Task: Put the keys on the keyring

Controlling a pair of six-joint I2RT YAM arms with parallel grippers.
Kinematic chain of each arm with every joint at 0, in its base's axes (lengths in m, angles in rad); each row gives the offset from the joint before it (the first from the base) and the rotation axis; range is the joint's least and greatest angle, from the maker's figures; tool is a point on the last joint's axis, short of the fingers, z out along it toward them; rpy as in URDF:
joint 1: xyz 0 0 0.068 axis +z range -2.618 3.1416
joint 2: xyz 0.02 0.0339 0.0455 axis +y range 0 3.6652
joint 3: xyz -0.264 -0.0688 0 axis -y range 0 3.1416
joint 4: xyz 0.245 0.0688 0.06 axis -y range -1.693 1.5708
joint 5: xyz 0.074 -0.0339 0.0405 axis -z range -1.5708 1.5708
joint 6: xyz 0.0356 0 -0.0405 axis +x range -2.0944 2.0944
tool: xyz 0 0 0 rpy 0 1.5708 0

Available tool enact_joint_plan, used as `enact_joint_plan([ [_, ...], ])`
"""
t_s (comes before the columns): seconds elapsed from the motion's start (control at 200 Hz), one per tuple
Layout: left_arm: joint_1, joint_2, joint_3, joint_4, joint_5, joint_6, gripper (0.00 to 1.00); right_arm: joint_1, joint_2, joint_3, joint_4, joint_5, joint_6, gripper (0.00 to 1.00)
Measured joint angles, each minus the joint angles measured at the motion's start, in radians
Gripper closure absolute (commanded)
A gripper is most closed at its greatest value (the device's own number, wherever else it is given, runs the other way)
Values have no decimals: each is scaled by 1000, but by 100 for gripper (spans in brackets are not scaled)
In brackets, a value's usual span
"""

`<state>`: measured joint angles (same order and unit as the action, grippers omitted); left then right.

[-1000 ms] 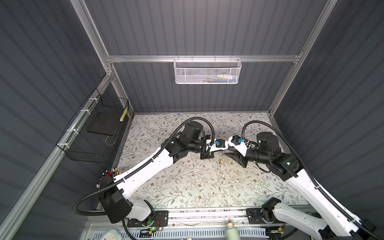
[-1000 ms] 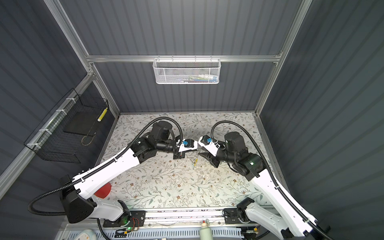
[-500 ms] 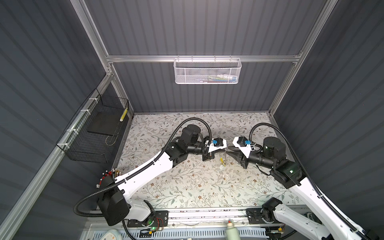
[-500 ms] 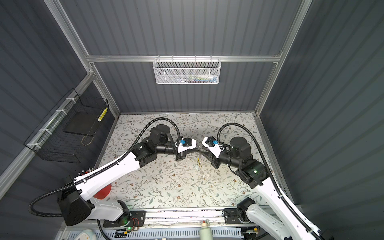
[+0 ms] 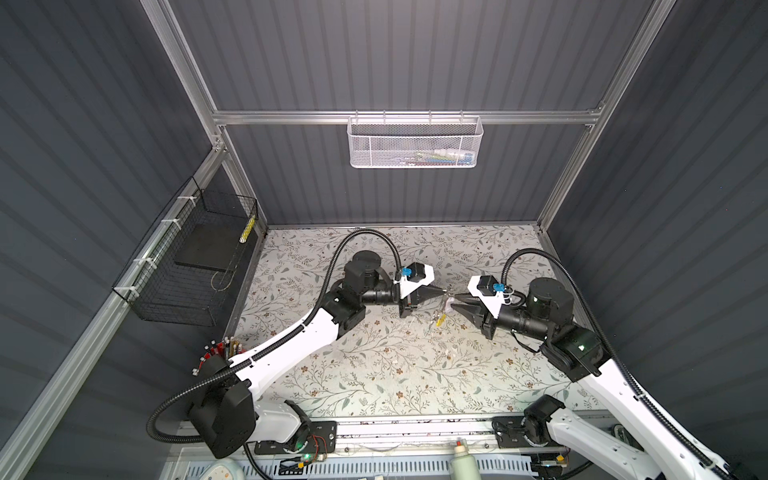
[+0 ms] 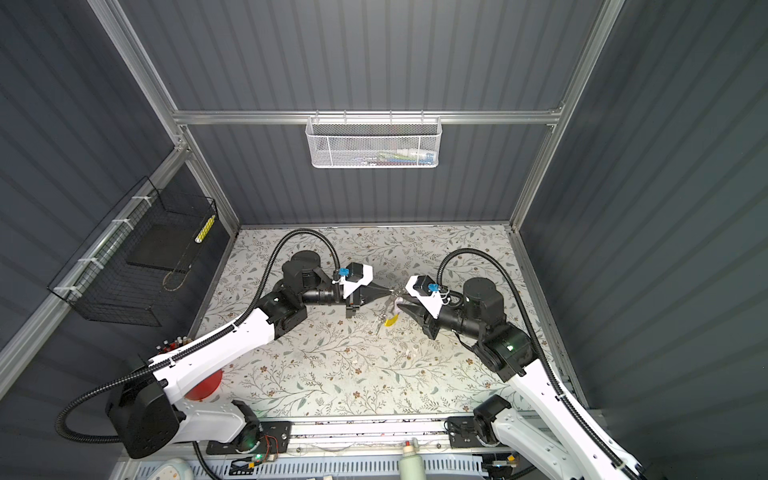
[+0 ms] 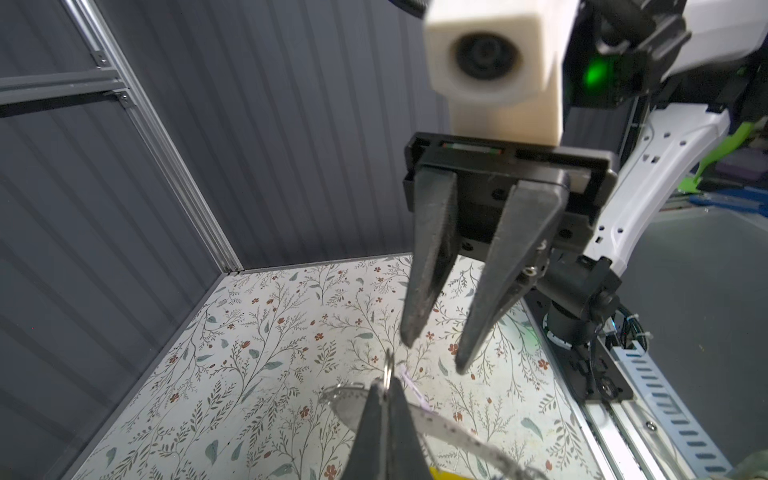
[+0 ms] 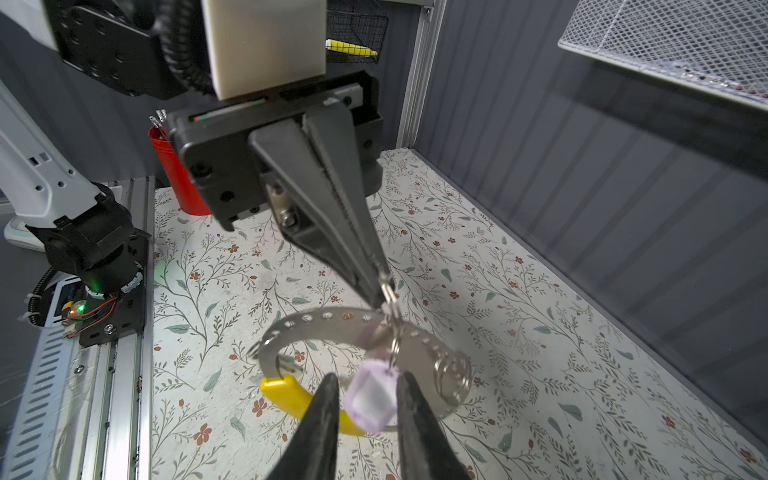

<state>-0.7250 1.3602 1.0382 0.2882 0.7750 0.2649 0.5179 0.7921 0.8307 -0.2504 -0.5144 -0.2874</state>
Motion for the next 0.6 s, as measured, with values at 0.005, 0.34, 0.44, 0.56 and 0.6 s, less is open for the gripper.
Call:
enact_joint_plan([
  [0.005,1,1,0,2,2,-3,100,0,0,-2,2,-1,0,75],
  [0.34,11,21,-3,169,81,-130,100,0,1,-14,69,25,18,71],
  [0.44,11,24,-3,189,88,-149,100,0,-7,-17,94,45,18,71],
  [0.56,10,28,-5,215,97,-169,100,0,-27,-18,119,55,14,73],
  [0.6,11,30,-5,220,100,-171,100,0,-37,-18,125,58,10,72],
])
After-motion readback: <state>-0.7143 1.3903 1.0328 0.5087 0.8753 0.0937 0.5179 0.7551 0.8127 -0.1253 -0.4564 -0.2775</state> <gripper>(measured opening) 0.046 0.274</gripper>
